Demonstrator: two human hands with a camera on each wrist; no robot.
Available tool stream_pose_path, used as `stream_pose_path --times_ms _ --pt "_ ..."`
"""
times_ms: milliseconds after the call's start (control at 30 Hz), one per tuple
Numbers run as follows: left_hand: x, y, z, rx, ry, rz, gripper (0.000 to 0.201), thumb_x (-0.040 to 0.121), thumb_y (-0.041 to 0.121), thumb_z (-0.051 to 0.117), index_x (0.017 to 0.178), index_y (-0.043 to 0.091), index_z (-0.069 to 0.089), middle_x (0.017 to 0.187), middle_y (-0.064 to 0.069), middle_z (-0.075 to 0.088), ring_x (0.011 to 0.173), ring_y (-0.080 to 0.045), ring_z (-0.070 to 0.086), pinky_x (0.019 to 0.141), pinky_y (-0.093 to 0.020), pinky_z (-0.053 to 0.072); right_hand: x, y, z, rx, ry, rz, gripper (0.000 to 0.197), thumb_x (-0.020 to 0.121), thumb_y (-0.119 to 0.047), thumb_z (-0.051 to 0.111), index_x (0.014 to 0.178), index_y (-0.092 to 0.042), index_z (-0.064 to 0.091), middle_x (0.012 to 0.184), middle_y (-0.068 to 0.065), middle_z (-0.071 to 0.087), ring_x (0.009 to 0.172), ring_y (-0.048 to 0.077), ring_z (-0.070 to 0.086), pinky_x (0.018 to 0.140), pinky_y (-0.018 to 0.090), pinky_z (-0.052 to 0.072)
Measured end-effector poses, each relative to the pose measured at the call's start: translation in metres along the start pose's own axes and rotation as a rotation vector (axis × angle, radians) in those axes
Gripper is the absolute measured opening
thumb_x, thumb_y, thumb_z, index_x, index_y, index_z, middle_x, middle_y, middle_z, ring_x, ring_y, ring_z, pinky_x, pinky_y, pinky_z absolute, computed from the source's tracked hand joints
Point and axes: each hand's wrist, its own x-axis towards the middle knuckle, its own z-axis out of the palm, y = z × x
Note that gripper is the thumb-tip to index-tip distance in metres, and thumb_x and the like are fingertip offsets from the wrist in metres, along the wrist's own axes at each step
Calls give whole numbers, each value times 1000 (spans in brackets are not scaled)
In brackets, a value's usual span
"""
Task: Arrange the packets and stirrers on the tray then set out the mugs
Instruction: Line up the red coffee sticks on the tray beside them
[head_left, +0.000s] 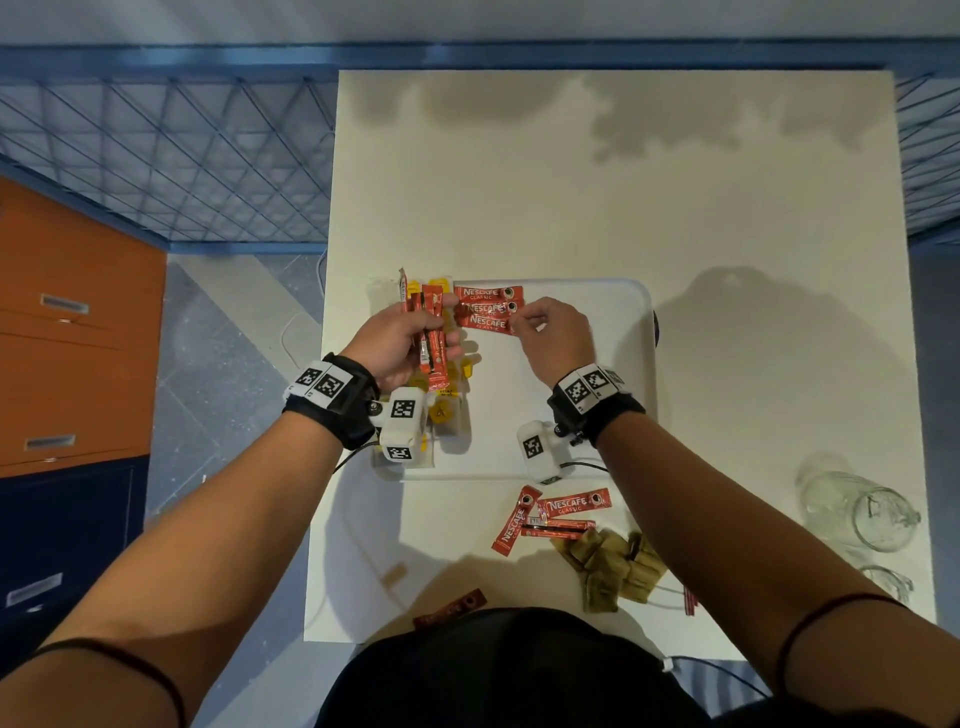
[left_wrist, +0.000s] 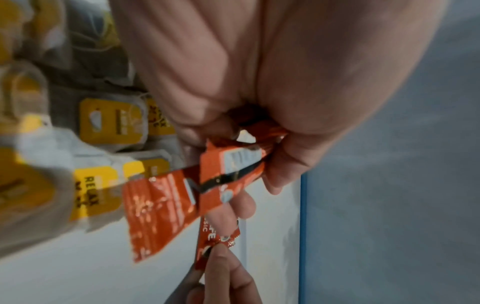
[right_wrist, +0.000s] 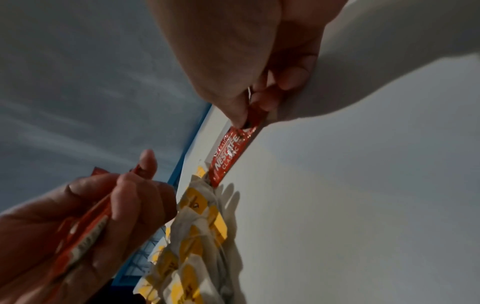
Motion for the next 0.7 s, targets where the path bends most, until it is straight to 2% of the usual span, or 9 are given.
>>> stream_pose_path --times_ms 133,233,300,400,467,567,633,700 --pt "-2 -4 1 59 -31 12 32 100 -2 47 127 6 63 89 -17 64 79 -23 68 77 -38 62 -3 -5 -3 -25 27 -23 6 94 -37 66 91 -32 65 98 -11 61 89 6 61 81 26 48" --pt "-3 -8 3 144 -10 22 32 99 4 56 130 2 62 89 -16 68 80 -29 68 81 -44 60 -7 -16 -8 109 -34 -59 12 97 -31 65 100 -23 73 91 -11 65 78 0 59 73 16 45" --pt "-5 -10 7 183 27 34 29 97 7 61 125 3 66 91 -14 70 79 -28 68 85 -47 58 -10 -23 -10 252 -111 -68 16 99 -28 64 105 -18 75 84 -17 65 70 -8 59 67 11 42" --pt "-5 -9 15 215 85 52 17 95 8 65 111 8 70 93 -8 72 78 -19 69 74 -37 61 -14 -29 -15 391 -183 -134 18 101 -15 63 112 -9 76 82 -18 65 64 -13 57 66 9 42" --pt "-6 -9 16 231 95 48 14 95 8 66 108 7 70 88 -7 73 76 -18 70 70 -32 61 -17 -30 -18 412 -232 -217 21 101 -8 60 116 -12 75 89 -13 67 71 -10 60 69 9 44" --pt "-7 -9 17 222 90 44 14 96 6 63 109 2 68 83 -6 74 73 -16 71 64 -27 59 -20 -30 -22 311 -303 -360 28 96 -3 62 114 -19 76 106 -1 66 92 -2 62 82 14 46" --pt "-10 -7 20 213 70 50 15 96 4 62 110 0 67 81 -6 74 70 -15 72 60 -24 57 -21 -29 -24 259 -342 -417 27 93 -2 67 112 -18 77 107 2 63 94 -3 59 80 9 43" --pt "-12 -5 24 221 57 54 13 97 3 61 107 0 67 77 -5 74 64 -12 71 54 -22 55 -21 -28 -25 224 -345 -450 24 91 -4 70 109 -19 78 103 0 62 96 2 59 81 10 43"
